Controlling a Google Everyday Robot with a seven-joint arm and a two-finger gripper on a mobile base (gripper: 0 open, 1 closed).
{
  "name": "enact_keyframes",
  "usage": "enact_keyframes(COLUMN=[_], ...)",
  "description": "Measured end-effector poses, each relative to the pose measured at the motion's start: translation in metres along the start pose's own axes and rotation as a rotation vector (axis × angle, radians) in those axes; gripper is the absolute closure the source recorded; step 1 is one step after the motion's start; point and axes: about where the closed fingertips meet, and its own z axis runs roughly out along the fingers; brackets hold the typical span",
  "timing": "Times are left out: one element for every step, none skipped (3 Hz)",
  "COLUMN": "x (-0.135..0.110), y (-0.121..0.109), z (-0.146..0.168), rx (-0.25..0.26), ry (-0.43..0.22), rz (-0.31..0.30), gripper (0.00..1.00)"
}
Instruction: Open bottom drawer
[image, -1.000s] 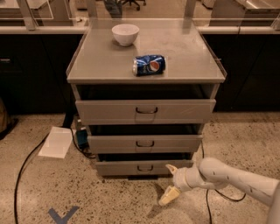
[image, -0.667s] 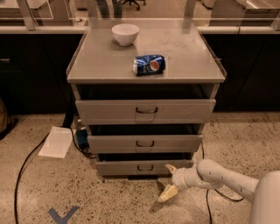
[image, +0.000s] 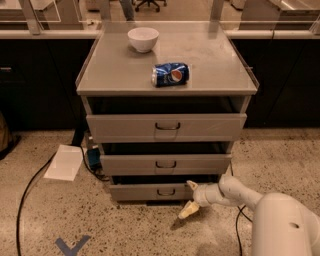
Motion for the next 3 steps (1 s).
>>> enact_keyframes(x=[0.004, 0.007, 0.014], y=[-0.03, -0.049, -0.058], z=[0.013, 0.026, 0.038], rx=[0.02, 0.016, 0.0], ry=[0.002, 0.012, 0.018], rz=[-0.015, -0.021, -0.009], gripper=[0.0, 0.0, 0.0])
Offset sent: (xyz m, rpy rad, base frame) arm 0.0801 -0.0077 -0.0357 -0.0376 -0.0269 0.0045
